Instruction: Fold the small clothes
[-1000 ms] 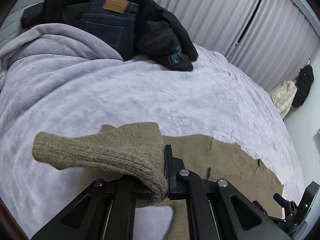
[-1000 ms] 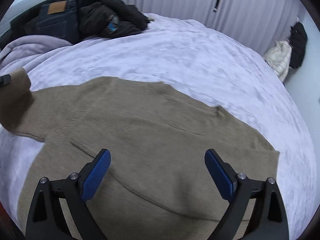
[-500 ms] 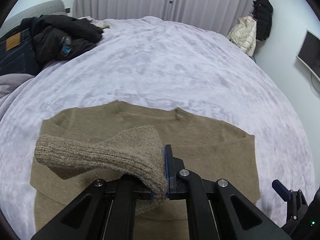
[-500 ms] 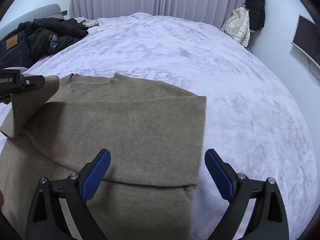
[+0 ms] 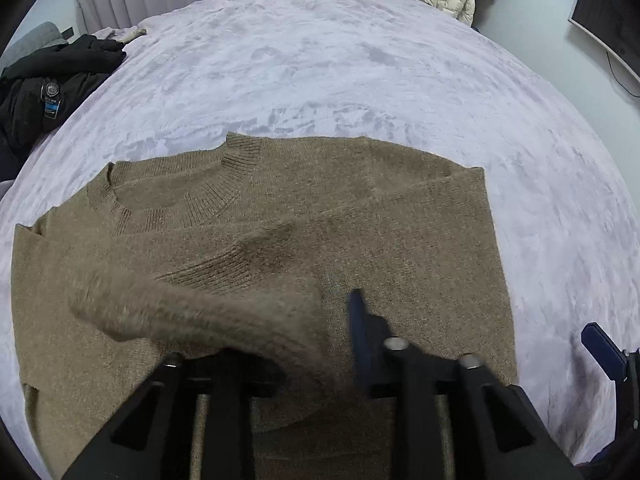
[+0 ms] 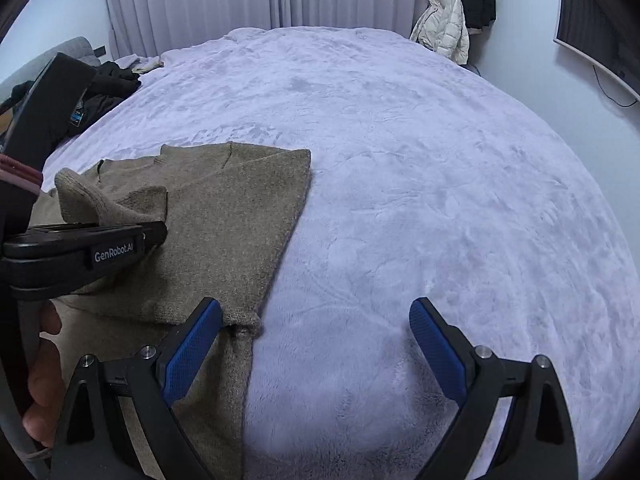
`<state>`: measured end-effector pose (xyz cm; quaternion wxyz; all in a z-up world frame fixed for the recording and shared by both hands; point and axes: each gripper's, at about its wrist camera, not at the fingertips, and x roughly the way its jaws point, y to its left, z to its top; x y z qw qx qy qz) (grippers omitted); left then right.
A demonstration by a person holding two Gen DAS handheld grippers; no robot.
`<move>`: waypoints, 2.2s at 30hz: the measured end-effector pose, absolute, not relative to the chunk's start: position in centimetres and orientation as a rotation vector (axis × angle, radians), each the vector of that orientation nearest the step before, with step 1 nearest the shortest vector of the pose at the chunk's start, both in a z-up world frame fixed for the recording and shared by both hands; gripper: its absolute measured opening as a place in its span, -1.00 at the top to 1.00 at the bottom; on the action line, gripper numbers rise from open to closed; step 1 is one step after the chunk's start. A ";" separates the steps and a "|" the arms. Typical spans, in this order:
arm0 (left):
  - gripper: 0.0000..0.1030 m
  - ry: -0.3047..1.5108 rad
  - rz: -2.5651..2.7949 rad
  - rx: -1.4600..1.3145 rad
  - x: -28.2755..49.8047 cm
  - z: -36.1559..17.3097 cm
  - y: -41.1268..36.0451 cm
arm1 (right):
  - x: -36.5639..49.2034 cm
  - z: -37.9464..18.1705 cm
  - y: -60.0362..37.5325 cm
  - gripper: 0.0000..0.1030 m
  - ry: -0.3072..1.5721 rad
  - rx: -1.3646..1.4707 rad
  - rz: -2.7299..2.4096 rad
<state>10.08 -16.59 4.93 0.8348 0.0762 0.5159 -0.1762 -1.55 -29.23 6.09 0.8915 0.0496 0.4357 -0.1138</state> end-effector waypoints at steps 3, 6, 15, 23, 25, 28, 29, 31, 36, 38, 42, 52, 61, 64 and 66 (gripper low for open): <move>-0.99 0.996 -0.386 0.146 9.1 7.0 -15.8 | -1.7 5.9 -29.2 -0.87 0.898 0.107 -0.225; -0.99 0.996 -0.504 0.122 8.1 9.0 -14.4 | -1.8 5.9 -29.1 -0.87 0.896 0.111 -0.221; -0.99 0.942 -0.381 -0.053 9.8 10.2 -2.3 | -0.9 7.2 -24.9 -0.87 0.859 0.027 -0.115; -0.99 1.064 -0.056 -0.201 14.0 4.0 6.4 | 3.8 8.0 -15.1 -0.87 0.820 -0.175 0.014; -0.99 1.119 -0.056 -0.157 14.5 1.9 6.4 | 5.8 7.5 -13.0 -0.87 0.822 -0.245 0.003; -0.99 1.088 -0.043 -0.101 14.1 1.3 5.7 | 8.6 5.7 -10.9 -0.28 0.863 -0.367 -0.020; -0.99 1.086 -0.041 -0.093 14.0 1.3 5.5 | 9.1 5.0 -10.8 0.07 0.882 -0.398 -0.028; -0.99 1.079 -0.047 -0.090 13.8 1.2 5.4 | 9.3 4.5 -12.4 0.59 0.934 -0.324 -0.024; -1.00 1.041 -0.040 -0.070 13.2 1.0 5.3 | 5.9 5.4 -21.2 0.49 0.897 0.103 -0.117; -1.00 1.032 -0.035 -0.063 13.5 0.9 5.3 | 4.6 4.7 -24.2 0.16 0.904 0.250 -0.132; -1.00 1.045 -0.045 -0.068 13.8 1.2 5.5 | 2.7 4.6 -26.8 0.10 0.865 0.403 -0.102; -0.99 1.043 -0.144 -0.064 13.7 4.1 2.9 | 2.1 9.3 -22.8 -0.48 0.741 0.125 -0.258; -0.99 1.025 -0.081 0.065 15.6 2.3 3.6 | 9.5 3.6 -17.2 -0.47 0.967 -0.023 -0.094; -1.00 1.045 -0.107 -0.006 16.3 1.6 6.4 | 9.0 3.9 -19.8 -0.47 0.944 0.035 -0.148; -1.00 1.052 -0.118 -0.025 16.4 1.7 7.1 | 8.5 3.8 -20.7 -0.48 0.940 0.020 -0.185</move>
